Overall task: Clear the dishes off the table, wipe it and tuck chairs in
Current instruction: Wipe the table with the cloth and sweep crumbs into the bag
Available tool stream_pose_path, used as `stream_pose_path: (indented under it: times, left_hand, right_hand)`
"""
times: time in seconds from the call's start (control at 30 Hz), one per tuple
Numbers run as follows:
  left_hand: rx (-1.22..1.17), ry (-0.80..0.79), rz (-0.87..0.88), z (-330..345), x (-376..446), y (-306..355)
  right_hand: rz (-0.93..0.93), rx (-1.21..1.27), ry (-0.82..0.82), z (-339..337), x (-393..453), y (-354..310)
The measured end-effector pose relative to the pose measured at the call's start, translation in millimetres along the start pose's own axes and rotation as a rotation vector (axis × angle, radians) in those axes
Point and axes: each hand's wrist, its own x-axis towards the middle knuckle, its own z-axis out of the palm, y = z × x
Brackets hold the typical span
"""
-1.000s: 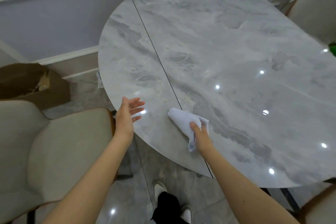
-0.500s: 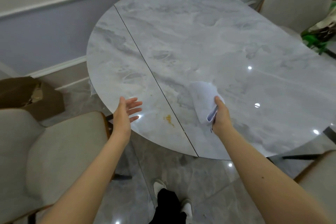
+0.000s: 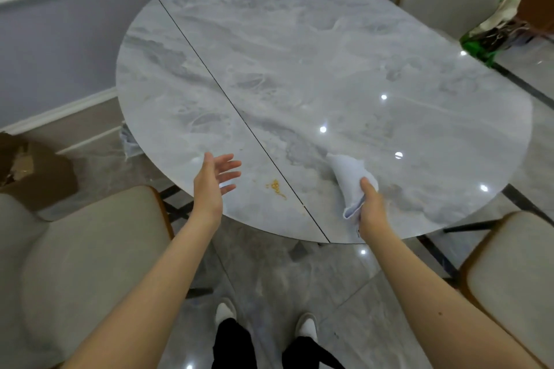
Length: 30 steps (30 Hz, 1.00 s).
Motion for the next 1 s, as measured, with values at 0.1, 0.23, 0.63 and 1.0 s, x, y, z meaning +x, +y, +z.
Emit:
stream_pose_path:
  times: [0.1, 0.23, 0.63, 1.0]
  left_hand:
    - [0.02, -0.036, -0.027, -18, 21, 1]
    - [-0.008, -0.016, -0.055, -48, 51, 5]
    - [0.062, -0.081, -0.064, -100, 122, 20]
    - [0.078, 0.004, -0.044, -99, 173, 43]
  right_hand:
    - [0.028, -0.043, 0.027, 29, -10, 32]
    - [-0.028, -0.112, 0.154, 76, -25, 59]
    - [-0.227, -0.084, 0.385, 196, -35, 80]
    - [-0.266, -0.104, 0.414, 270, 1, 61]
